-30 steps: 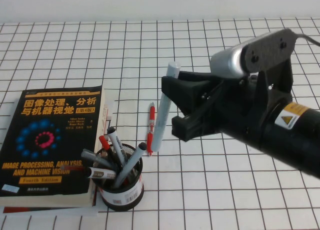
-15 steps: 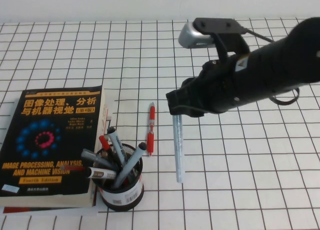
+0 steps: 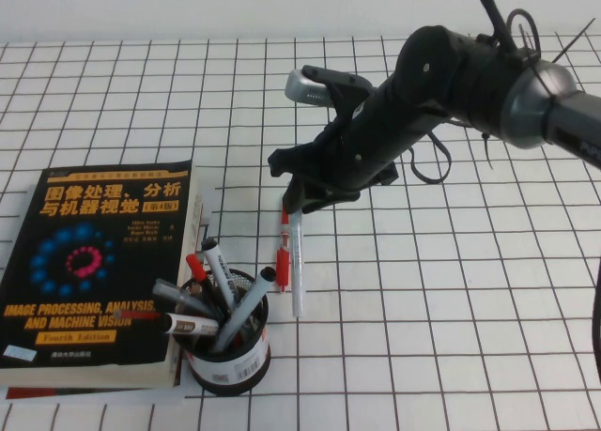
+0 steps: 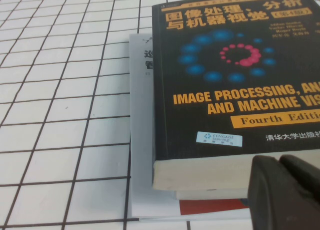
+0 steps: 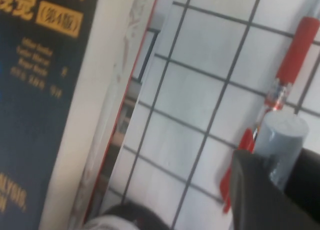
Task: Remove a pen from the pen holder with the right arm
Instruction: 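Take a marker out of the pen holder and lay it on the table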
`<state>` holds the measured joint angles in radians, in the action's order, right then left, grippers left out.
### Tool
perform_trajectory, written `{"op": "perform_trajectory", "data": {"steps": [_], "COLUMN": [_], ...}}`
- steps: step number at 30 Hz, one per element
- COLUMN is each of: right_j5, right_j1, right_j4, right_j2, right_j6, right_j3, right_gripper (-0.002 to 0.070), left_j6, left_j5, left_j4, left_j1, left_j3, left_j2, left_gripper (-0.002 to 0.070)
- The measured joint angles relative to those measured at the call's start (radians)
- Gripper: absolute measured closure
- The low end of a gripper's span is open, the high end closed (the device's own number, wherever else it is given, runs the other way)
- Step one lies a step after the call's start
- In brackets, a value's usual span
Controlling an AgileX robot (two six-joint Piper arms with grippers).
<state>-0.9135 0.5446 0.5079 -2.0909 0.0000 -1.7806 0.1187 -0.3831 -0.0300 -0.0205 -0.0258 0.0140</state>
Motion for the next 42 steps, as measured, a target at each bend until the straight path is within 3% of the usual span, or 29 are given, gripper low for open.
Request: {"op": "perform_trajectory", "data": {"steps": [9,21,24,29,33,37,42], "right_j5": [-0.027,-0.005,0.004,0.019,0.021,0.003,0.013], "right_j1": [-0.039,-0.052,-0.054,-0.054,-0.054,-0.051,-0.007], "right_j4": [0.050,0.060,0.060,0.060,0.060,0.026,-0.074], "right_j2": [-0.177,-0.227,-0.228,-0.230,-0.230,-0.201,-0.024], "right_j6": [0.000,0.007,0.007,0.007,0.007,0.007,0.007], "right_j3": [-0.186,-0.209,-0.209,-0.209,-0.209,-0.206,-0.097], "right_gripper": [0.0556,0.0556,0.0518,0.0390,0.0360,0.0374,0.0507], "left_j6": [0.000,0.000,0.000,0.000,0.000,0.000,0.000], "left_j5": [0.000,0.000,0.000,0.000,0.000,0.000,0.000], "left_j4": [0.000,0.000,0.000,0.000,0.000,0.000,0.000], "left_j1": [0.000,0.000,0.000,0.000,0.000,0.000,0.000], "left_j3": [0.000,0.000,0.000,0.000,0.000,0.000,0.000], "left_j2": [0.000,0.000,0.000,0.000,0.000,0.000,0.000], "left_gripper": [0.0679,0.0679,0.0679,0.0679,0.0679,0.0679,0.0679]}}
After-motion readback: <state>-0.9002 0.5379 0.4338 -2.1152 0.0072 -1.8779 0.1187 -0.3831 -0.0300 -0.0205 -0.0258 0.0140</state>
